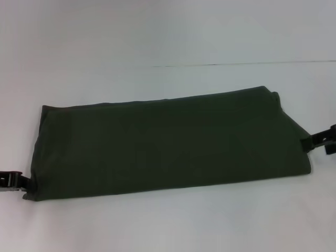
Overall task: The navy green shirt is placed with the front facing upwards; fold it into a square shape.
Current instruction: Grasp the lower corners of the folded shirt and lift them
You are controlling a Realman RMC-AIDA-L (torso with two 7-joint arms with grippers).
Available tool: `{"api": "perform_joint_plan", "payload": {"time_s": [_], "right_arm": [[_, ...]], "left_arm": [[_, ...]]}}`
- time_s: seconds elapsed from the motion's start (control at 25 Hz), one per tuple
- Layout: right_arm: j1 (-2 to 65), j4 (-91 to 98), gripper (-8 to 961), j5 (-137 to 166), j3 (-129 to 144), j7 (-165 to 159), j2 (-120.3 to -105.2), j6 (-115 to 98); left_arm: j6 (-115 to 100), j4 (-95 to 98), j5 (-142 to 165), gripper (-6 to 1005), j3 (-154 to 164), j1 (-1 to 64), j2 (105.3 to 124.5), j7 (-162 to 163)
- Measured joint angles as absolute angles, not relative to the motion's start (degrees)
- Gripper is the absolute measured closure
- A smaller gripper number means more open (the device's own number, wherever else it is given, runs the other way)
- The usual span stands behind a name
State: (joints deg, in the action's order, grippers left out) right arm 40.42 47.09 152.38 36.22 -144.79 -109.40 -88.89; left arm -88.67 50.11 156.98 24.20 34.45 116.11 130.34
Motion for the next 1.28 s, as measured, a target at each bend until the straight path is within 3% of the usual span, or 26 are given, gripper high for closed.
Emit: {"api": "perform_joint_plan", "payload": {"time_s": [0.28, 1.2, 1.28], "right_arm": [[40.4, 44.9, 144, 152.6, 39.7, -144.8, -110.90, -84.5], [40.7, 42.1, 182, 152.8, 42.0, -145.0, -112.73, -79.2], [40.6, 42.2, 266, 152.7, 42.0, -144.9, -112.76, -79.2]], "left_arm": [[-88.7, 50.1, 157.0, 962, 24.2, 34.5, 116.16, 130.3], [-88.5, 48.9, 157.0, 961, 24.2, 34.8, 116.03, 129.9], [-88.5, 48.9, 157.0, 961, 24.2, 34.9, 116.02, 129.9]]}}
